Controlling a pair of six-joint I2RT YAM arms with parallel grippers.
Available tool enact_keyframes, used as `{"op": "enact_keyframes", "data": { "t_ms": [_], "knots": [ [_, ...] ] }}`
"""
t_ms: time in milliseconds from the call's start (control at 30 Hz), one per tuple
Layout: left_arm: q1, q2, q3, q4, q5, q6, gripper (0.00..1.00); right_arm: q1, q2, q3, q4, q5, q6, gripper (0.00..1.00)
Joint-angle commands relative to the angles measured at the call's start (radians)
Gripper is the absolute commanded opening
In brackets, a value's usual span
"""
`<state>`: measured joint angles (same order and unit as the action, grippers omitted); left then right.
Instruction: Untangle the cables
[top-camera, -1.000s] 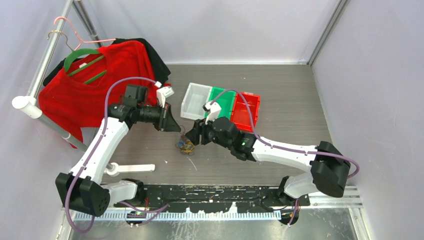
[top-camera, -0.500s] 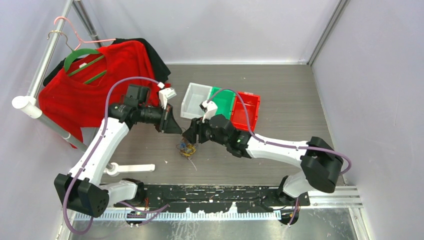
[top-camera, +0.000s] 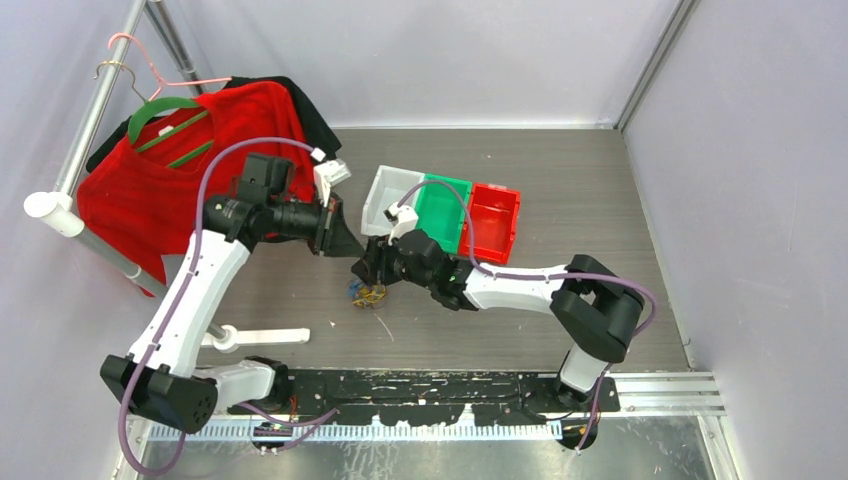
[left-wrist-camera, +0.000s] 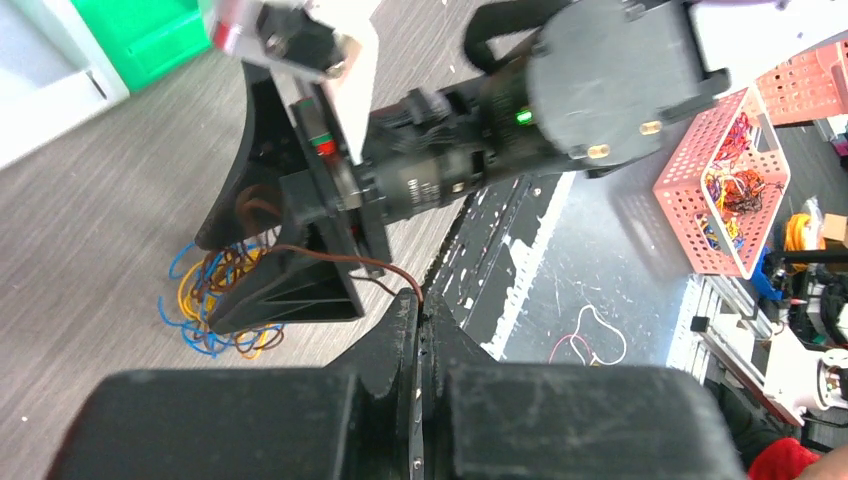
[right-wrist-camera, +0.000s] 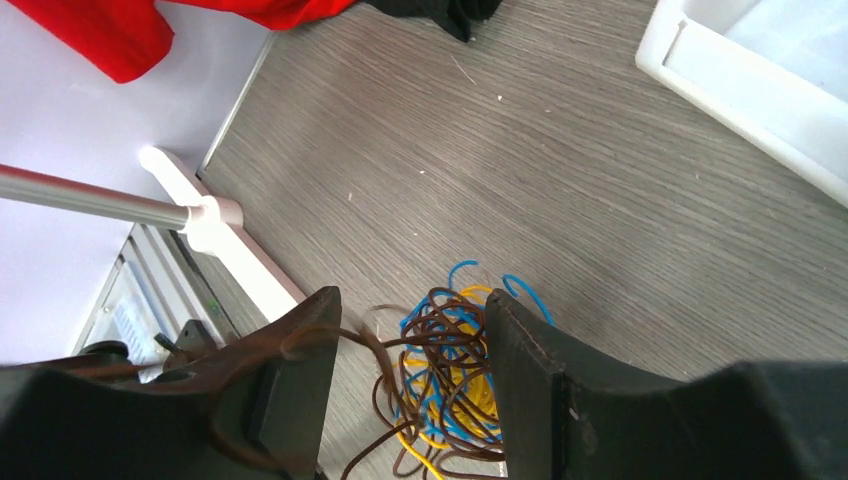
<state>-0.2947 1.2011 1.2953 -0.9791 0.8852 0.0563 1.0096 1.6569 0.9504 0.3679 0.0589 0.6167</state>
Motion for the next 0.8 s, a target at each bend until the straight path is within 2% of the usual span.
{"op": "enact_keyframes", "data": {
  "t_ms": [0,300,567,767],
  "knots": [
    [-0.007,-0.013,0.137,-0.085,0.070,-0.007,0.00,-0.013,0.019,-0.042,0.112,0.053,0.046,0.59],
    [-0.006,-0.011,0.348,-0.186,0.020,0.030,0.00,-0.047,0.009,-0.226,0.169,0.119,0.091,0.59],
    [-0.006,0.022,0.551,-0.219,-0.120,0.092,0.00,-0.057,-0.028,-0.314,0.167,0.167,0.092,0.58],
    [-0.007,0.054,0.735,-0.170,-0.281,0.109,0.00,-0.056,-0.067,-0.374,0.169,0.190,0.090,0.58]
  ]
}}
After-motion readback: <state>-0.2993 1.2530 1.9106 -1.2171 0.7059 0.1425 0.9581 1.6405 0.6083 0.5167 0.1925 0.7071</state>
